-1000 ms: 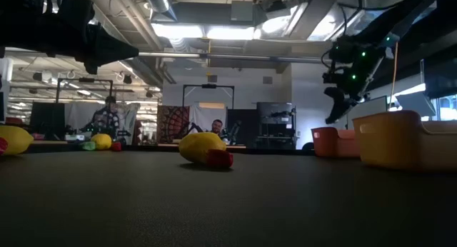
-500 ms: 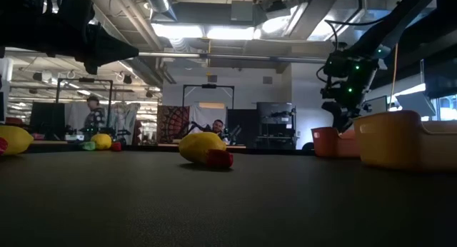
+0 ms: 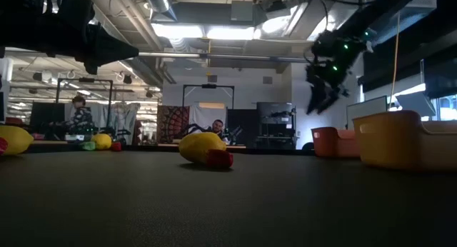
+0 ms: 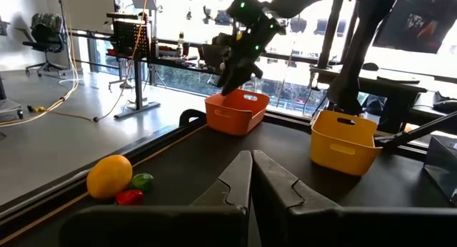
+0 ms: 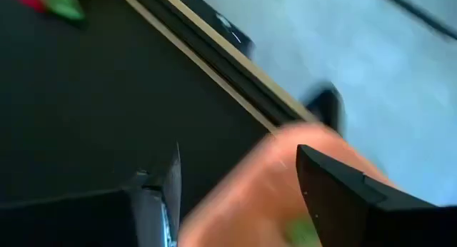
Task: Sort produce into baskets
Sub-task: Put the top right red chili pepper into the yellow bin
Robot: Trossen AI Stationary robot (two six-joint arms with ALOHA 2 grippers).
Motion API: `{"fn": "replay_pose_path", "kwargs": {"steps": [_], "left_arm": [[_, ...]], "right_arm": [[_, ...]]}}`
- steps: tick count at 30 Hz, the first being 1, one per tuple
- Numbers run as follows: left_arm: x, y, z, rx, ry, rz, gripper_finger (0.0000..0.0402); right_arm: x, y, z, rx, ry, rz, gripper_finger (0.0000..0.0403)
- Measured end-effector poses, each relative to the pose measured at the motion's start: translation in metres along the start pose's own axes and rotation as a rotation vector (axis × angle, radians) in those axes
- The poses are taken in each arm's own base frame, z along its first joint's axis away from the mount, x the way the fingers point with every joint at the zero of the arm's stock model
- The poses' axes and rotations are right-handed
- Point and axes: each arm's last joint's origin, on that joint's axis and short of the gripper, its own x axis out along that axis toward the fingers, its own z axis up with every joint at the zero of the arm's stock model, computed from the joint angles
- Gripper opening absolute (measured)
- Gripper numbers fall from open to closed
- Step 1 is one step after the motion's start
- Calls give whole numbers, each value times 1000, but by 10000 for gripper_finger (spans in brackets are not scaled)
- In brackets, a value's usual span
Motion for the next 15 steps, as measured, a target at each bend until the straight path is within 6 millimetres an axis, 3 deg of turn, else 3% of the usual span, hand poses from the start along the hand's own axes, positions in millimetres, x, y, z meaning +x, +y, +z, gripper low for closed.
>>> {"fn": "replay_pose_path", "kwargs": {"steps": [9,15], "left_arm": [[0,0,0,0,0,0,5],[0,0,0,1,0,0,5]], "right_arm": [[5,71,25,-174,-225,164,214],[27,109,27,-238,-276,243,214]]}}
